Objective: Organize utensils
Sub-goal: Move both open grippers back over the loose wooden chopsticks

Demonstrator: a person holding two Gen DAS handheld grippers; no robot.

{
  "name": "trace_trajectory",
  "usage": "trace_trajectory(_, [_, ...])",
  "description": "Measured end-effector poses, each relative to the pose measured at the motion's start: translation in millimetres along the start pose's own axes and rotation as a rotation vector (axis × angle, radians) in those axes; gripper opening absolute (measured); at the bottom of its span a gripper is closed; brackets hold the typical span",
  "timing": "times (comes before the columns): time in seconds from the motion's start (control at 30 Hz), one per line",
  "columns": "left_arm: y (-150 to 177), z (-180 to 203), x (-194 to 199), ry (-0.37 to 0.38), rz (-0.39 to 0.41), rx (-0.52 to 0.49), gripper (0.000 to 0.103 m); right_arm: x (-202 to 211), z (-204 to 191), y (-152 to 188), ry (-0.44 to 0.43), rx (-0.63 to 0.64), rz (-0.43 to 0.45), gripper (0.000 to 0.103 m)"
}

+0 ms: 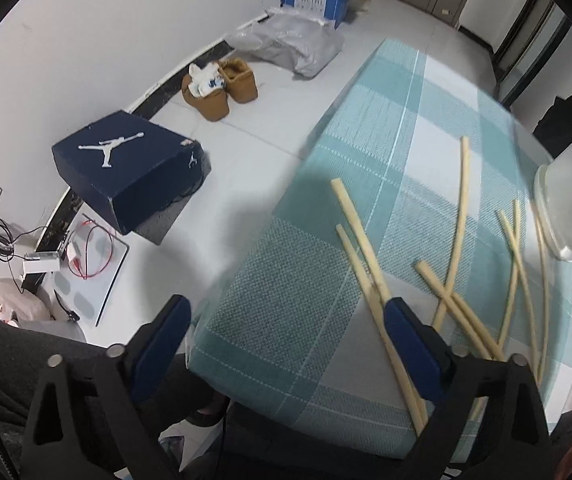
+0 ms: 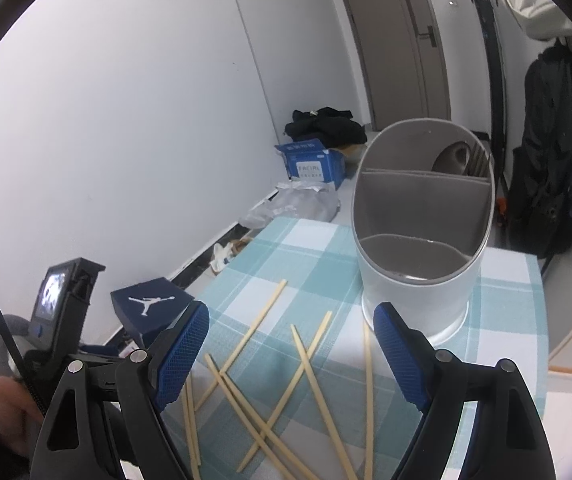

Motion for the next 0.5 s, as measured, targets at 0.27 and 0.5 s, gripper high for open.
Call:
trace_trajectory(0.27, [-1, 8, -7, -0.017, -0.008, -0.013, 0.081, 3, 3, -2, 0.002, -0.018, 0.014, 0.085])
trace_trajectory(0.5, [-5, 12, 2, 0.01, 0.024, -0.007, 0.081, 9, 4, -3, 0.004, -0.022, 0.028, 0.085])
Point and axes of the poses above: each gripper's, at about its wrist camera, not at the fingertips, and x roughly against the way its jaws point, z to its right, y to its underside, the point moved 4 cm from there along -x, roughly the way its jaws point, and after that the axes turned 11 degrees about x, right-handed, at the moved point
